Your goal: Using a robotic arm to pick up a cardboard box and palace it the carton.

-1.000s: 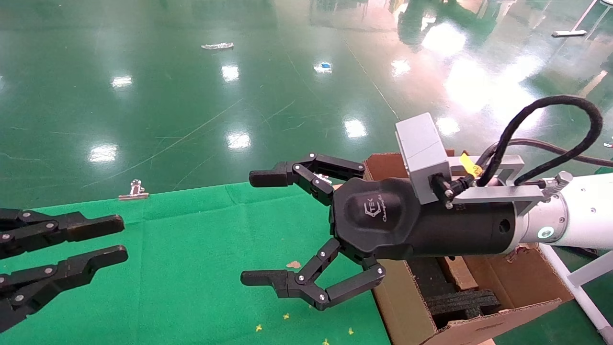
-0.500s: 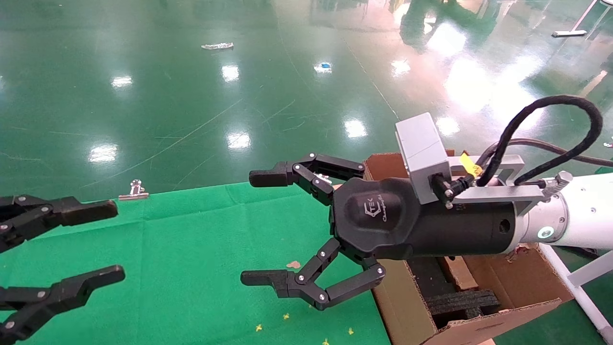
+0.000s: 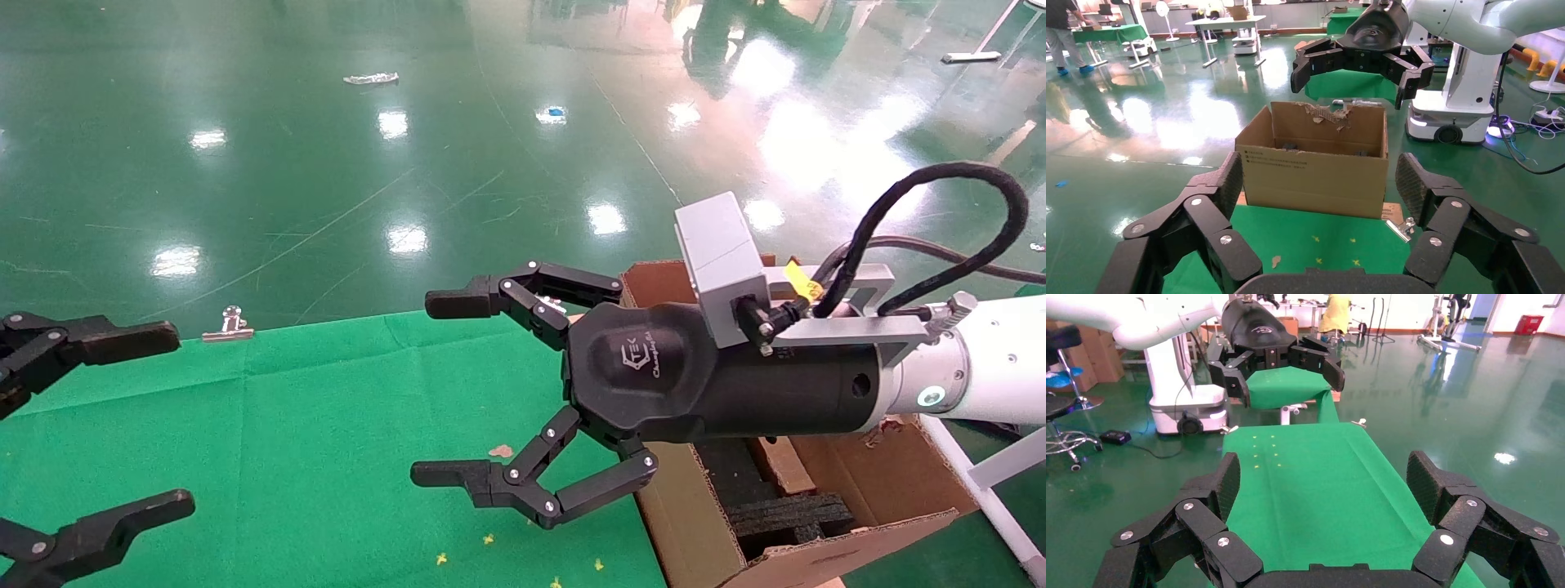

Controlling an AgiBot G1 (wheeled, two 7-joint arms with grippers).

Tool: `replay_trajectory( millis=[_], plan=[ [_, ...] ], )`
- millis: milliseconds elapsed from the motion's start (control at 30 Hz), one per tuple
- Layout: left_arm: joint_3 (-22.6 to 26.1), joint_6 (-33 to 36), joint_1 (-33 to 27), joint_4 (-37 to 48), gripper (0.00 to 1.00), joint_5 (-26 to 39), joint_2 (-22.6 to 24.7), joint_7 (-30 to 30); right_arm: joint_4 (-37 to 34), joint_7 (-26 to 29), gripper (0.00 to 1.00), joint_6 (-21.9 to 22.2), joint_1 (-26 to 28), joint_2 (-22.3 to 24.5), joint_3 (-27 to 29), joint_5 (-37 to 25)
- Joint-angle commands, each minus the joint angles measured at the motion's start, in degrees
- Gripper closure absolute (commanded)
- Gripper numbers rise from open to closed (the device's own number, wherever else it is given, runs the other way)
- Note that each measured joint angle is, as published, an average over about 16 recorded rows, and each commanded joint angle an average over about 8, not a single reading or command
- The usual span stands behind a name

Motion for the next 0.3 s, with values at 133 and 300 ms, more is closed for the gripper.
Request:
replay_trajectory(
  millis=[133,300],
  plan=[
    [0.0,0.0,0.0,0.0,0.00,0.0,0.0,0.0,0.0,0.0,0.00,0.0,0.0,0.0,0.0,0.0],
    [0.0,0.0,0.0,0.0,0.00,0.0,0.0,0.0,0.0,0.0,0.00,0.0,0.0,0.0,0.0,0.0]
  ],
)
